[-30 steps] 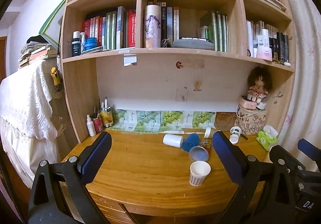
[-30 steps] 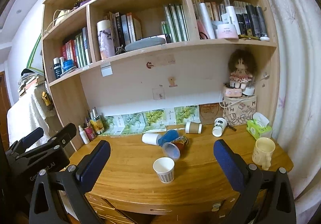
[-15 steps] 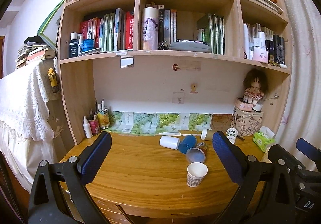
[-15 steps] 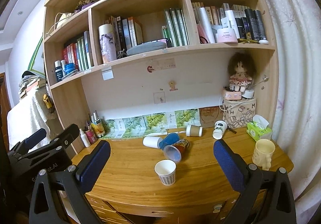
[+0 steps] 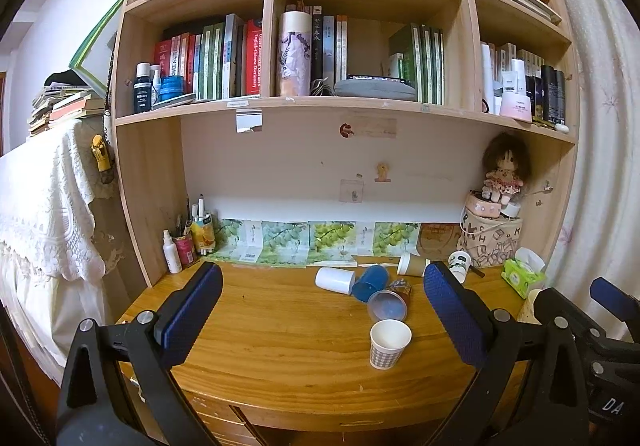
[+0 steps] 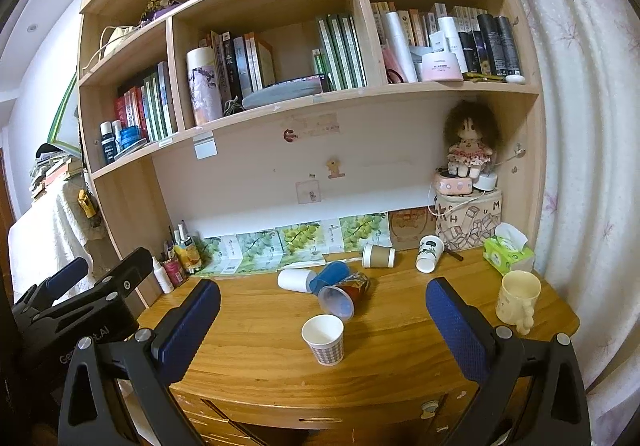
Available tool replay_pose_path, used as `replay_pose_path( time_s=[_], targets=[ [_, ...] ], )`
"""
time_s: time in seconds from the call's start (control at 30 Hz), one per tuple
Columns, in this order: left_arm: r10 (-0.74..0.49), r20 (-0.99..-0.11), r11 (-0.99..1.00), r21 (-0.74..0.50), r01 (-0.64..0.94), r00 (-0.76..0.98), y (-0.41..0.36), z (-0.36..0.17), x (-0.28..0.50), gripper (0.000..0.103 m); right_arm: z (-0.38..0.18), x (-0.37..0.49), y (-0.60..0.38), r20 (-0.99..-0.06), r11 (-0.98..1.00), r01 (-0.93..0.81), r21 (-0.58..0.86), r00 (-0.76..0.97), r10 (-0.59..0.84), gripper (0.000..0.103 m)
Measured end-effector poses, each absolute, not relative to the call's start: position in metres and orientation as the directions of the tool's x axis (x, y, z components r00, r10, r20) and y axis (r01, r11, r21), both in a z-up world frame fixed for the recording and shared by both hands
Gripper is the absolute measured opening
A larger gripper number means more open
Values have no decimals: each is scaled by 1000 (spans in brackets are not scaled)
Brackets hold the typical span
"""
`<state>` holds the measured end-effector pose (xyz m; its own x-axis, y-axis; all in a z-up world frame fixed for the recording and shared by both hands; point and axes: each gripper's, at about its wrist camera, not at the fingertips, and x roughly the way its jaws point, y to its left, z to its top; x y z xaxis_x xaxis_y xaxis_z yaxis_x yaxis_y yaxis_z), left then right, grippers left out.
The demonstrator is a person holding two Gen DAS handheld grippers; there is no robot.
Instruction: Flip cup upright
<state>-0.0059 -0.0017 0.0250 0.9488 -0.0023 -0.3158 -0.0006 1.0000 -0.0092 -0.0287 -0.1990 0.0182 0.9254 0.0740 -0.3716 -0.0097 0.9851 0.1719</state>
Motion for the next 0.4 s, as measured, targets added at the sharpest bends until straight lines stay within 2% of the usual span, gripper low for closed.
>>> replay_pose_path(
  time_s=[0.4],
  targets=[
    [-3,-318,1000,-12,-1,948,-1,24,-3,101,13,-20,-199,-403,985,-12,170,912,80,103]
  ],
)
